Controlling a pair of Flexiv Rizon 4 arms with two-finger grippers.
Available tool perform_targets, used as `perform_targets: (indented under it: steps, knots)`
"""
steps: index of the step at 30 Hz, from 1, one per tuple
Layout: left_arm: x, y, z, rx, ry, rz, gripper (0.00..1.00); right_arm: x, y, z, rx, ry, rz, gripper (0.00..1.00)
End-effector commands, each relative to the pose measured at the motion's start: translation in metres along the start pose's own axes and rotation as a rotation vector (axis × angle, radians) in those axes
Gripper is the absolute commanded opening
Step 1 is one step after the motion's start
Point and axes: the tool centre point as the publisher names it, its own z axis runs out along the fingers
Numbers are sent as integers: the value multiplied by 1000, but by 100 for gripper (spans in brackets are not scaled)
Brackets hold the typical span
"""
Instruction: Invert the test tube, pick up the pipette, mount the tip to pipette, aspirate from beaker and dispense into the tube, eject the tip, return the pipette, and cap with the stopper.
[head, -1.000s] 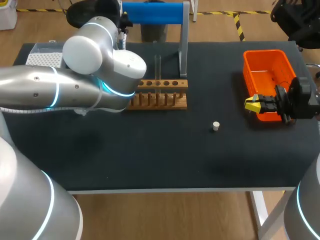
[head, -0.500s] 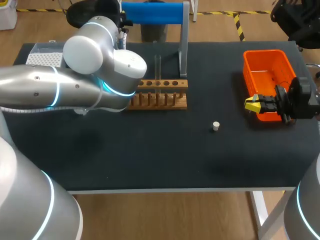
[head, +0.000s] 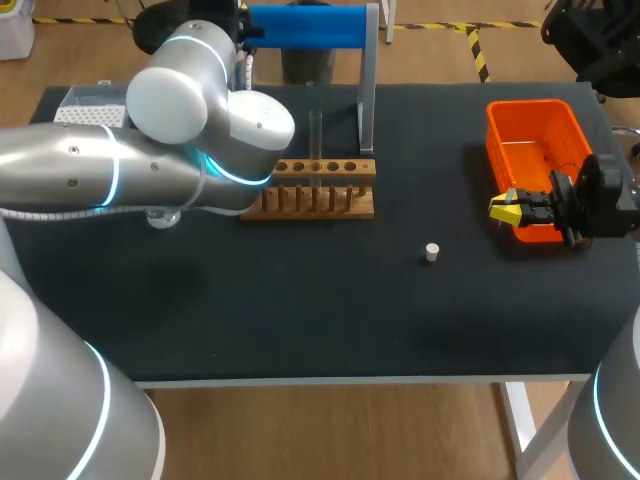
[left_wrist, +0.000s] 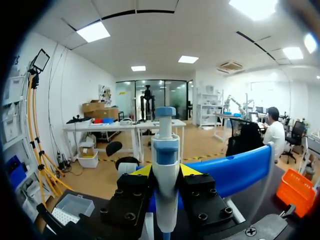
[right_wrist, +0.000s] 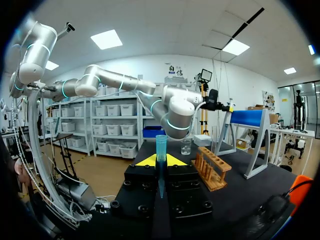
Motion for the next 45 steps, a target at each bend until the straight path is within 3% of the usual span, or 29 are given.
perform_targets:
  steps: [1, 8, 19, 33, 41, 45]
  knots:
    - [2, -5, -6, -10, -1, 3, 0, 1, 0, 1, 1, -3, -1, 0]
    - [3, -9, -19, -7, 40, 7, 0, 1, 0, 1, 1, -3, -1, 0]
    - [12, -21, -54, 5, 224, 39, 0, 1, 0, 1, 1, -3, -1, 0]
    - [28, -28, -128, 43, 468, 59, 0, 1, 0, 1, 1, -3, -1, 0]
    - [46, -31, -182, 56, 728, 106, 0, 1, 0, 1, 1, -3, -1, 0]
    - [55, -36, -216, 93, 913, 118, 0, 1, 0, 1, 1, -3, -1, 0]
